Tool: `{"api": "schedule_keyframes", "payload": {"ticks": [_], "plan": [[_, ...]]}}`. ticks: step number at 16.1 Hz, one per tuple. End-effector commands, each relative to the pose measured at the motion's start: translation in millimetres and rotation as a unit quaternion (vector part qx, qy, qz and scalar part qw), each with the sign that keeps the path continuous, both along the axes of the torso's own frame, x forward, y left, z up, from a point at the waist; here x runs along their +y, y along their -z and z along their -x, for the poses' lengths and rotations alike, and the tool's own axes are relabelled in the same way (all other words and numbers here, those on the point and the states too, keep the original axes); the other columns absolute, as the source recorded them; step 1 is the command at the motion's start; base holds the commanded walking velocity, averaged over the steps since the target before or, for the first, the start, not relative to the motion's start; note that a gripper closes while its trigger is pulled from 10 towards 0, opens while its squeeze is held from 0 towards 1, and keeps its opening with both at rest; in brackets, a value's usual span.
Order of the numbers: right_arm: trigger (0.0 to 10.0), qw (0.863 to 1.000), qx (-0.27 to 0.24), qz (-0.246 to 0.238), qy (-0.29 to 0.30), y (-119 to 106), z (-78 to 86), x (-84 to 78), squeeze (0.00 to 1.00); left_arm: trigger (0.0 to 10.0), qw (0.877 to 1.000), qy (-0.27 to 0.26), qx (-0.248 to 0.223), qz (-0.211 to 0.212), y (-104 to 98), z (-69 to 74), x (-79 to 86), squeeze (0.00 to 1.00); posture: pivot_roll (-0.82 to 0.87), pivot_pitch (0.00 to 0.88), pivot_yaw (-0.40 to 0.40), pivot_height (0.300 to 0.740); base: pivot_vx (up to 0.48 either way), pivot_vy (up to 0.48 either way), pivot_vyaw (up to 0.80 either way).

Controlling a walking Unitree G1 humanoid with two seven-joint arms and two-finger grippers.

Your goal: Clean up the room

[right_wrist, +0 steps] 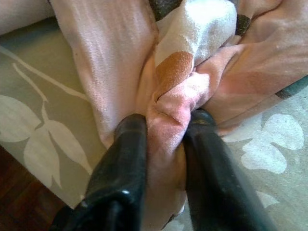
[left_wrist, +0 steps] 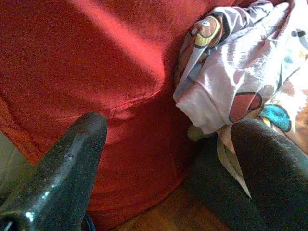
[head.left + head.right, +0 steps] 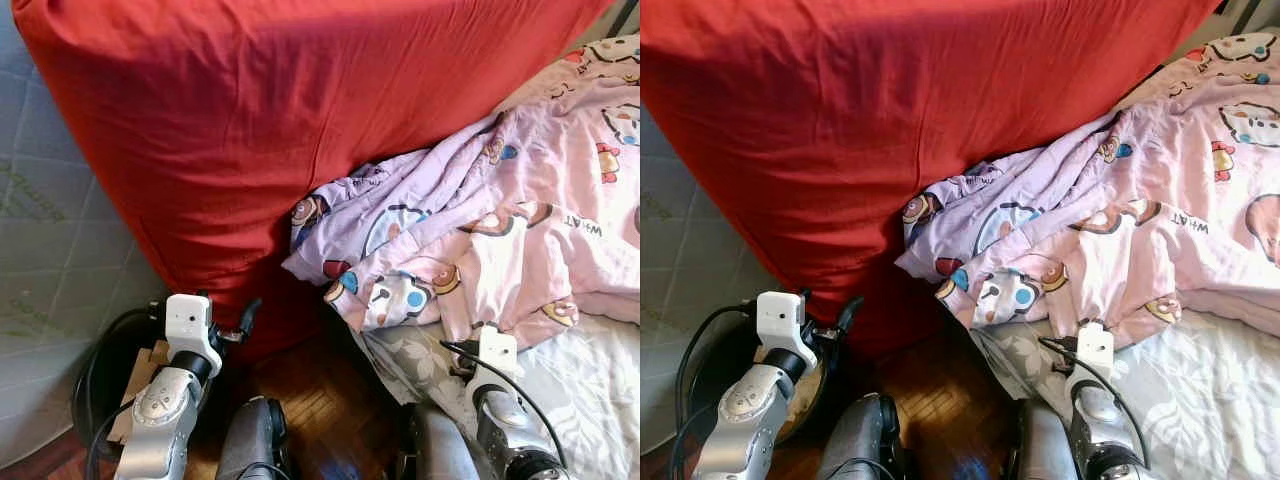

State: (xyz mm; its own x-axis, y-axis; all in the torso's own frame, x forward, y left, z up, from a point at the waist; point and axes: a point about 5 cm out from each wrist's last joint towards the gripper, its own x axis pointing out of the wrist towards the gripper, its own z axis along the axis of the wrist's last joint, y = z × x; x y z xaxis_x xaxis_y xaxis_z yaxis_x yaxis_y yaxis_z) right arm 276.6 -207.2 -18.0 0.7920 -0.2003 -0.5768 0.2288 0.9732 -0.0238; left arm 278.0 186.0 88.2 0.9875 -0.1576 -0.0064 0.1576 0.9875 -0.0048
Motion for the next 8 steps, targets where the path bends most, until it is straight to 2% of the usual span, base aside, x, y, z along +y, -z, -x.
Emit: {"api": "schedule_keyframes", "payload": {"ticks": [1, 4, 8], "plan": [[0.0, 0.999, 0.046, -0.013, -0.015, 16, 15.4, 10.0, 0.0, 10.0, 1.0, -0.002, 0.015, -0.016, 6, 1.3, 2.4, 0.0, 0.14, 0.173, 0.038, 0.607, 0.0, 0.0, 0.0], [0.0, 0.999, 0.046, -0.01, -0.013, 17, 15.9, 9.9, 0.0, 10.0, 1.0, -0.001, 0.02, -0.014, 10, -1.9, 0.4, 0.0, 0.13, 0.148, 0.032, 0.607, 0.0, 0.0, 0.0], [0.0, 1.0, 0.008, -0.007, -0.017, 10, 10.3, 7.2, 0.0, 10.0, 0.998, -0.024, 0.054, -0.011, 31, -1.3, 6.8, 0.0, 0.1, 0.096, 0.019, 0.607, 0.0, 0.0, 0.0]]}}
